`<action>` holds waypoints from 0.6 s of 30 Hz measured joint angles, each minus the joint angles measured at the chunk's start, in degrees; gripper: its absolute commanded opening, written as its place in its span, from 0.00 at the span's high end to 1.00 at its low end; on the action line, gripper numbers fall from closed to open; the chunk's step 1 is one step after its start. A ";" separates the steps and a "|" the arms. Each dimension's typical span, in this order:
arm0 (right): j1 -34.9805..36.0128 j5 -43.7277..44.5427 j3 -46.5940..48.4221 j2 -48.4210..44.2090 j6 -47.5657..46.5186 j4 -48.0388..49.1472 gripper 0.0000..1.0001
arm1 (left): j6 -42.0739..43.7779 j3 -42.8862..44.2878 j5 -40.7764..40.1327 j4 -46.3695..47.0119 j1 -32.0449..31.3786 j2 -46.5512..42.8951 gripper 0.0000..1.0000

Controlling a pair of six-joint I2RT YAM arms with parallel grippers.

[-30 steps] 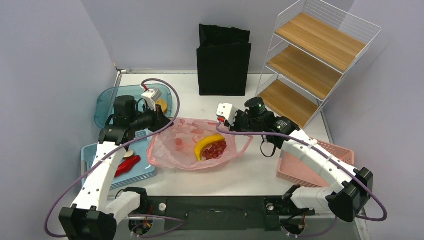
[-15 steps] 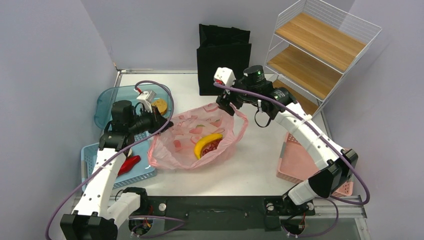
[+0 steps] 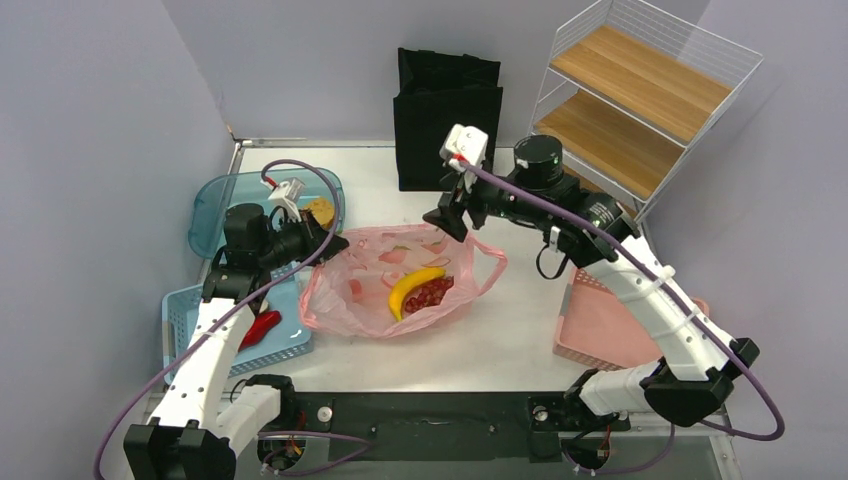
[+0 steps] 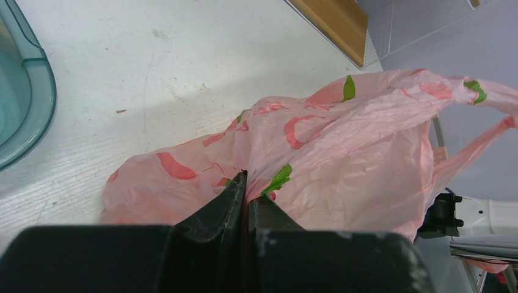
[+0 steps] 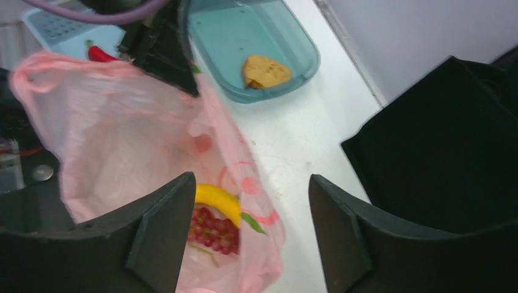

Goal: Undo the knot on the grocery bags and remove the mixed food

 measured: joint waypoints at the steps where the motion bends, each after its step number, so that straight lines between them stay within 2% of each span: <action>1: 0.79 0.00 -0.11 -0.48 0.11 0.09 0.57 | -0.31 0.00 0.00 0.26 0.02 0.00 1.00; 2: 2.47 0.07 -0.72 -1.05 0.26 0.35 0.61 | -0.63 -0.02 0.02 0.57 0.02 0.00 1.00; 7: 11.82 0.50 -9.22 -1.42 -4.79 1.27 0.96 | -1.81 -0.46 0.39 1.44 0.15 -0.02 1.00; 8: 13.31 1.29 -11.76 -0.90 -6.97 1.31 1.00 | -1.86 -0.66 0.50 1.42 0.28 -0.04 1.00; 13: 20.17 11.74 -27.43 3.13 -19.67 3.98 0.98 | -1.07 -1.33 0.96 1.09 0.74 -0.94 1.00; 15: 21.86 15.65 -32.46 5.57 -23.69 4.74 0.91 | 0.31 -1.51 1.55 0.66 0.79 -1.88 1.00; 18: 22.10 20.15 -36.76 7.82 -28.28 6.12 0.73 | 2.99 -1.75 2.60 -0.66 0.79 -3.41 1.00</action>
